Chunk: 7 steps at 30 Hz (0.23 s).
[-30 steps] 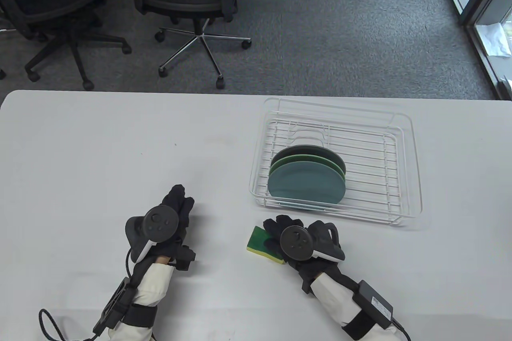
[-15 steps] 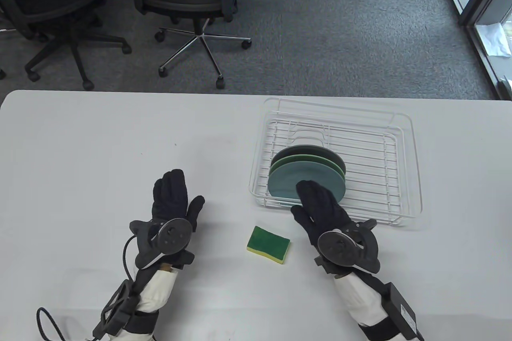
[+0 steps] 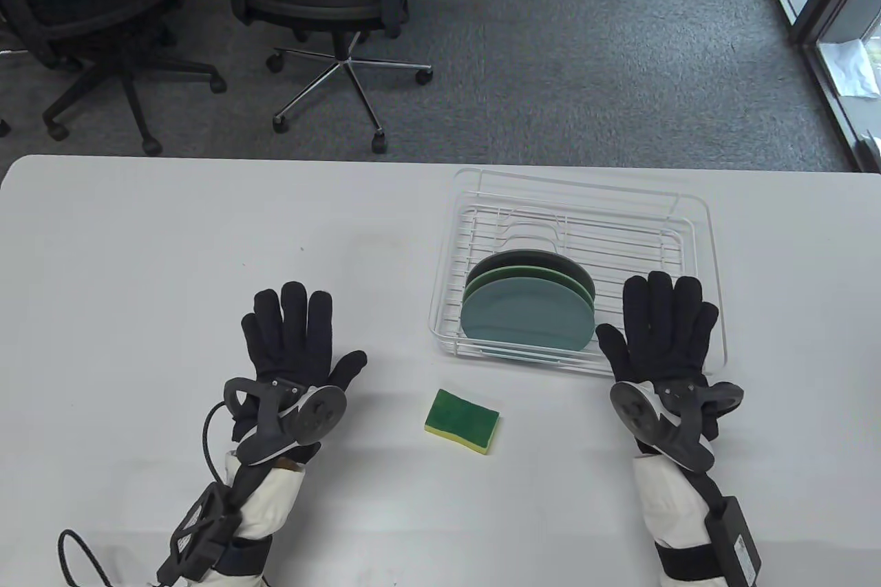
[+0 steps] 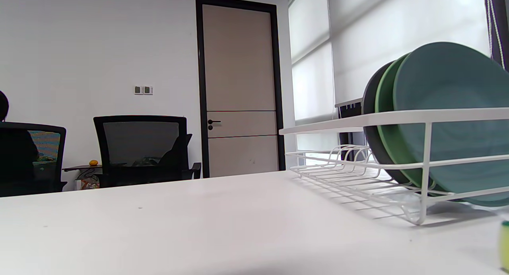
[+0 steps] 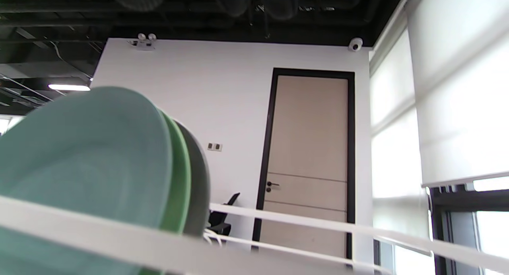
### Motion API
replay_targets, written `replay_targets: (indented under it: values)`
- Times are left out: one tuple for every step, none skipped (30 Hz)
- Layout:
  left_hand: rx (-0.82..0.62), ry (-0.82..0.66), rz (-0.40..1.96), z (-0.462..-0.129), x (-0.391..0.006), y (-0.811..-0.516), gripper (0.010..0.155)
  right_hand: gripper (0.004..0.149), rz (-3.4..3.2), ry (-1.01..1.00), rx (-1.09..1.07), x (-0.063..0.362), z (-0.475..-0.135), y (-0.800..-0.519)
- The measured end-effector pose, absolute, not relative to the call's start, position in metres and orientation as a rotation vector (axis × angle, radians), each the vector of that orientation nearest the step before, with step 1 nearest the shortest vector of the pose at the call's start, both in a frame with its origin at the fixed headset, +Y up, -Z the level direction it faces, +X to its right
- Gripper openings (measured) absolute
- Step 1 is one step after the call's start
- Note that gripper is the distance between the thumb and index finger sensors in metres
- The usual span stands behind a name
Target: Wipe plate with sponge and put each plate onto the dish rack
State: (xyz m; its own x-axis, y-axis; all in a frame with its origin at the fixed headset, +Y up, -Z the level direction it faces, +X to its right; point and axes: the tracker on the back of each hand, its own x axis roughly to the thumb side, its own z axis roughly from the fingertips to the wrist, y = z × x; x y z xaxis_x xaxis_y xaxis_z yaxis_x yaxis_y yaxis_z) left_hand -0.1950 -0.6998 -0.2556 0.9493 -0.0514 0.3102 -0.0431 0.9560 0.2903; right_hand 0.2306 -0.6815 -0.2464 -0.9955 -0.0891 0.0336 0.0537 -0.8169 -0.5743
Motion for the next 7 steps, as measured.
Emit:
replay_targets:
  values:
    - [0.297,-0.319,-0.004,-0.2560,-0.1957,-0.7003,0.090,0.068,-2.922,0.914,-0.086,0.2318,-0.2470,-0.6825]
    - [0.293,-0.317,-0.003,-0.2564,-0.1963,-0.7010,0.090,0.068,-2.922,0.902,-0.079,0.2331,-0.2476,-0.6838]
    - [0.290,-0.316,-0.004,-0.2568,-0.1967,-0.7017,0.090,0.068,-2.923,0.899,-0.072,0.2341,-0.2482,-0.6850]
    - [0.289,-0.316,-0.005,-0.2571,-0.1968,-0.7021,0.090,0.068,-2.924,0.897,-0.072,0.2344,-0.2485,-0.6853]
    - [0.286,-0.316,-0.009,-0.2574,-0.1967,-0.7028,0.090,0.068,-2.932,0.888,-0.071,0.2346,-0.2488,-0.6857]
    - [0.284,-0.318,-0.015,-0.2575,-0.1962,-0.7032,0.090,0.068,-2.937,0.890,-0.069,0.2344,-0.2484,-0.6851]
    - [0.283,-0.319,-0.019,-0.2574,-0.1959,-0.7034,0.090,0.068,-2.939,0.892,-0.069,0.2343,-0.2483,-0.6851]
